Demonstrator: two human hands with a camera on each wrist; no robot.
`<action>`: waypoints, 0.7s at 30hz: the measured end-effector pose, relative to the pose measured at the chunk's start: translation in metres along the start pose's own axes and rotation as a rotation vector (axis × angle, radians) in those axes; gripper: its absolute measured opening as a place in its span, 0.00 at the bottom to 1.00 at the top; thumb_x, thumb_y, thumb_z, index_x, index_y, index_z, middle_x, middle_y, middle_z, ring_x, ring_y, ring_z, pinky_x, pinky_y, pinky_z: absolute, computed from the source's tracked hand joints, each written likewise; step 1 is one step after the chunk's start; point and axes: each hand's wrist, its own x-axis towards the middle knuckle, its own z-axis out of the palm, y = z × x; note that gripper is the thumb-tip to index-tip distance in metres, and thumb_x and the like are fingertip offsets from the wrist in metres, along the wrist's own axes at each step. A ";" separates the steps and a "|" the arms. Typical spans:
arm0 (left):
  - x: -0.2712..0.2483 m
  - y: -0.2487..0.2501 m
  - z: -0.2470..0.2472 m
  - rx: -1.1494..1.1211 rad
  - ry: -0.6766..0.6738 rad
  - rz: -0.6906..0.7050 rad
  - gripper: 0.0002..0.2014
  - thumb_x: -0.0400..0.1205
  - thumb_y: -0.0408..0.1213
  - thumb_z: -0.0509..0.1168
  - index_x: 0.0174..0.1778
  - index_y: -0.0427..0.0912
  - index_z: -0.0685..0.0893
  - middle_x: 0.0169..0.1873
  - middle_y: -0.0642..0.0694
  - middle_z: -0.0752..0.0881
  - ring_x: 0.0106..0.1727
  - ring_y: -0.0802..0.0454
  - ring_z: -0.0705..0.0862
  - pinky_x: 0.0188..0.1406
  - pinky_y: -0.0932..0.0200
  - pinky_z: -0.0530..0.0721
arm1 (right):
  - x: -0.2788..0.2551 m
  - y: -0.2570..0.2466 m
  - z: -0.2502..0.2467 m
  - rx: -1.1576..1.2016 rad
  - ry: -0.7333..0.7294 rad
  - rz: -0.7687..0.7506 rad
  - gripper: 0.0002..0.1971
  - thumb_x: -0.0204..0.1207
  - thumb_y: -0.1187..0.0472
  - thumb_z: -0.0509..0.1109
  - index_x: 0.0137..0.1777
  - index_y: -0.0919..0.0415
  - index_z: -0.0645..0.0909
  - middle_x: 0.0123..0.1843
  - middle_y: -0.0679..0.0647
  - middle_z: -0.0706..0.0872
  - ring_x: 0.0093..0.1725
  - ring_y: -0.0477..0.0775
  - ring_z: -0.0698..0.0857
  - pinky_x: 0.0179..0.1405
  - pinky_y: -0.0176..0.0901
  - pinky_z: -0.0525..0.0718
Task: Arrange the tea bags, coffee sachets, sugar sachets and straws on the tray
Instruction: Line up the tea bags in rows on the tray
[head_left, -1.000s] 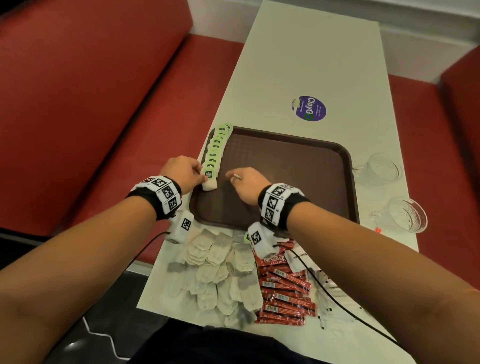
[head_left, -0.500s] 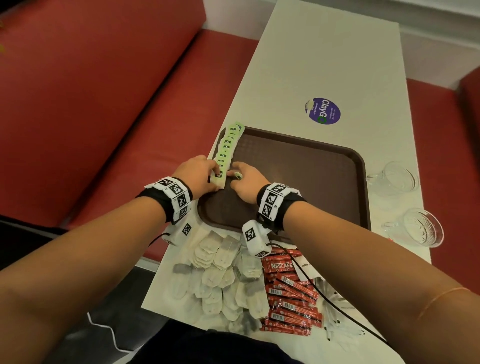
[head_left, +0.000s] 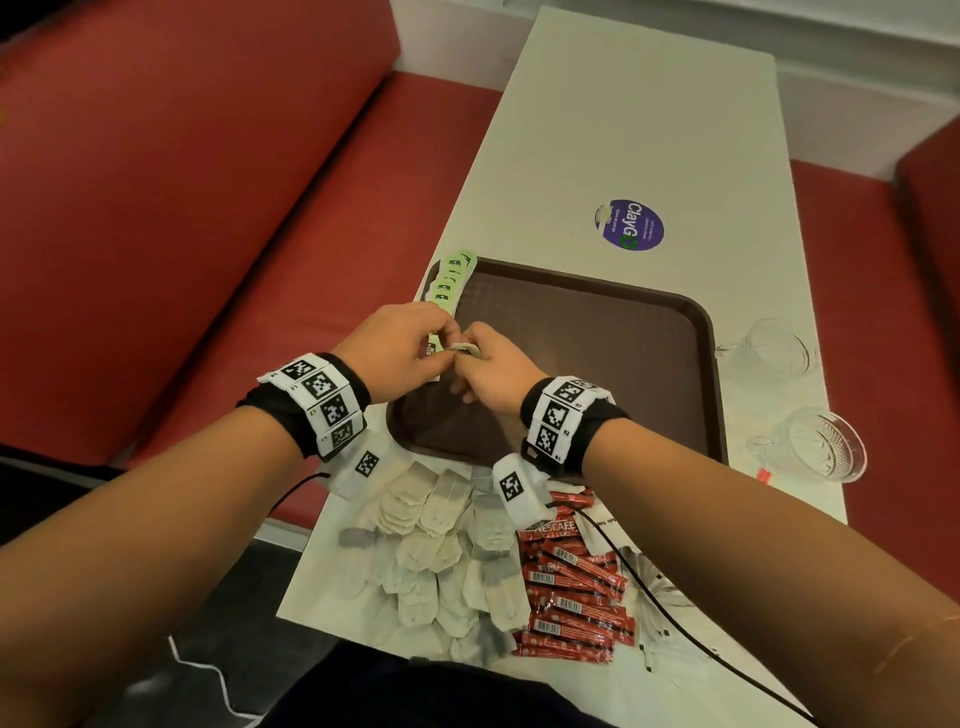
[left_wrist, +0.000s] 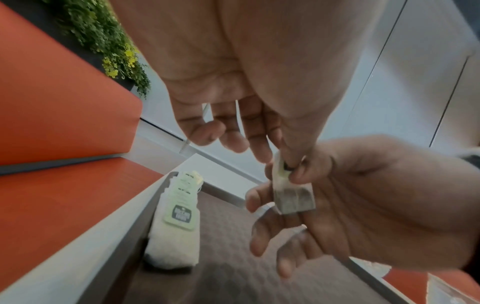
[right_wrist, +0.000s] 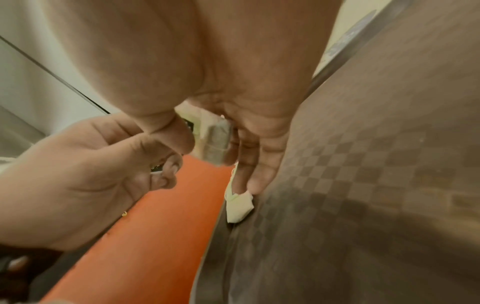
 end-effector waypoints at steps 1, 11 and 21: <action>-0.001 0.001 -0.003 -0.009 0.017 -0.020 0.04 0.77 0.41 0.75 0.43 0.53 0.85 0.34 0.59 0.80 0.32 0.58 0.79 0.36 0.58 0.80 | -0.002 0.002 -0.001 -0.061 0.017 -0.027 0.05 0.83 0.60 0.63 0.53 0.61 0.74 0.45 0.59 0.86 0.46 0.63 0.87 0.48 0.61 0.87; -0.013 -0.006 -0.009 -0.198 0.078 -0.174 0.07 0.76 0.39 0.78 0.47 0.49 0.88 0.36 0.53 0.88 0.35 0.57 0.82 0.39 0.64 0.83 | -0.015 0.018 -0.004 -0.276 0.031 -0.144 0.14 0.78 0.53 0.75 0.59 0.55 0.81 0.47 0.47 0.87 0.43 0.47 0.84 0.45 0.42 0.81; 0.009 -0.048 0.011 0.037 -0.196 -0.394 0.15 0.75 0.44 0.78 0.53 0.57 0.80 0.40 0.57 0.87 0.44 0.57 0.83 0.48 0.55 0.81 | -0.045 0.027 0.016 -0.699 -0.458 -0.266 0.20 0.68 0.54 0.83 0.60 0.49 0.88 0.55 0.45 0.87 0.51 0.47 0.85 0.56 0.47 0.85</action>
